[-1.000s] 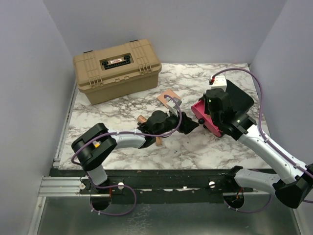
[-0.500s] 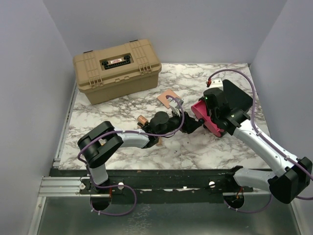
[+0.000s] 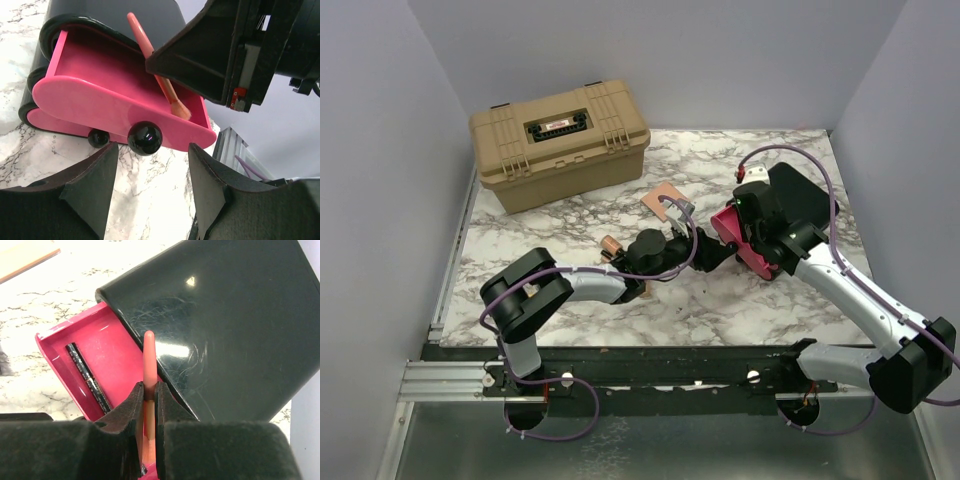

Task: Organize the makeup
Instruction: Place the makeup brush in the drawer, then pick up the makeup tool from the center of the board.

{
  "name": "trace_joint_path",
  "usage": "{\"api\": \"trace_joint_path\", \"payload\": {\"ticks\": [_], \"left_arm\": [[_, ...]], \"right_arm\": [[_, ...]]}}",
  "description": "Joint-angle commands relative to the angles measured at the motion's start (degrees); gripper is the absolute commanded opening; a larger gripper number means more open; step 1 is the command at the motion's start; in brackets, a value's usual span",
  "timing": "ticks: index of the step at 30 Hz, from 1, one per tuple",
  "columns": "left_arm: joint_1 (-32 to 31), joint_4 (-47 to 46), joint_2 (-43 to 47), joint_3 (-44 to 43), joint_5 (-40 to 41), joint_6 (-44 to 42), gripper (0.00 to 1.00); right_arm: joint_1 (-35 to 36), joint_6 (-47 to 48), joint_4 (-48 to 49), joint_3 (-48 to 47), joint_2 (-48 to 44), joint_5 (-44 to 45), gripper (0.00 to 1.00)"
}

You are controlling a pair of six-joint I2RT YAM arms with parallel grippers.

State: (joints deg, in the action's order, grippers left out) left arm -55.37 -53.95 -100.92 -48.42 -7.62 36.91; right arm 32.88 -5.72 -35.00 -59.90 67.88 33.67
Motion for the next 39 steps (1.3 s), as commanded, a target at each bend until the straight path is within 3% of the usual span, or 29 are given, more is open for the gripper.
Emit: {"api": "trace_joint_path", "payload": {"ticks": [1, 6, 17, 32, 36, 39], "left_arm": [[-0.7, -2.3, 1.65, 0.43, 2.47, -1.38, 0.6], [-0.81, -2.3, 0.25, -0.15, 1.91, -0.71, 0.59], [-0.94, -1.77, 0.59, -0.85, -1.12, -2.79, 0.59], [-1.06, -1.77, -0.39, -1.23, -0.82, -2.18, 0.59], [-1.05, -1.77, 0.2, -0.94, -0.59, -2.27, 0.59], [-1.05, -1.69, 0.88, -0.42, 0.01, -2.52, 0.59]], "right_arm": [[-0.28, 0.76, -1.54, -0.09, 0.13, -3.9, 0.07], [-0.28, 0.63, -2.33, -0.58, 1.17, -4.22, 0.09], [-0.31, 0.16, -1.69, -0.01, 0.03, -2.54, 0.25], [-0.23, -1.76, -0.38, -0.45, -3.74, -3.07, 0.28], [-0.27, -3.15, 0.99, -0.7, -5.21, -3.31, 0.46], [-0.26, -3.87, 1.68, -0.64, -6.12, -3.8, 0.53]]}}
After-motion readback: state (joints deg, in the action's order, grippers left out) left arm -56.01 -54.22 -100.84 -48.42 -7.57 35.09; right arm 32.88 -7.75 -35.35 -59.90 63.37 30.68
